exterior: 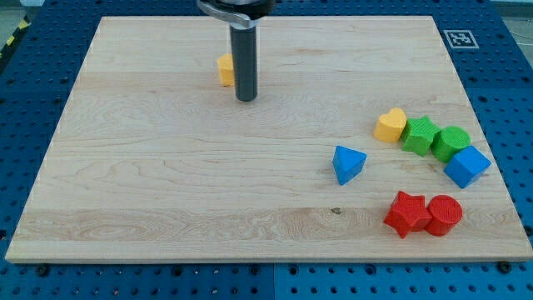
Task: Slide the yellow hexagon towards the top left corner of the board
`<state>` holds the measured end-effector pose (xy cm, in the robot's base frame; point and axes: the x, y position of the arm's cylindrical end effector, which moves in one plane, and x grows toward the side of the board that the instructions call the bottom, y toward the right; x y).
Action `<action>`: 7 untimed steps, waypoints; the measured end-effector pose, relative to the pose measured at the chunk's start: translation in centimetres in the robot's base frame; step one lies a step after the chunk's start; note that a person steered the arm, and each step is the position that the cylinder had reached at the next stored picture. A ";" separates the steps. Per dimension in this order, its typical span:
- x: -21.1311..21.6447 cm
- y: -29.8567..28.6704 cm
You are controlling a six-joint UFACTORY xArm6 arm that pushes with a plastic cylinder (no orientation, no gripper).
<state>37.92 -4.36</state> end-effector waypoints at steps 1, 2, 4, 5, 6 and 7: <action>-1.7 -0.2; -1.7 0.1; -2.9 0.1; -3.1 0.1; -3.7 0.1; -3.8 0.1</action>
<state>34.15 -4.24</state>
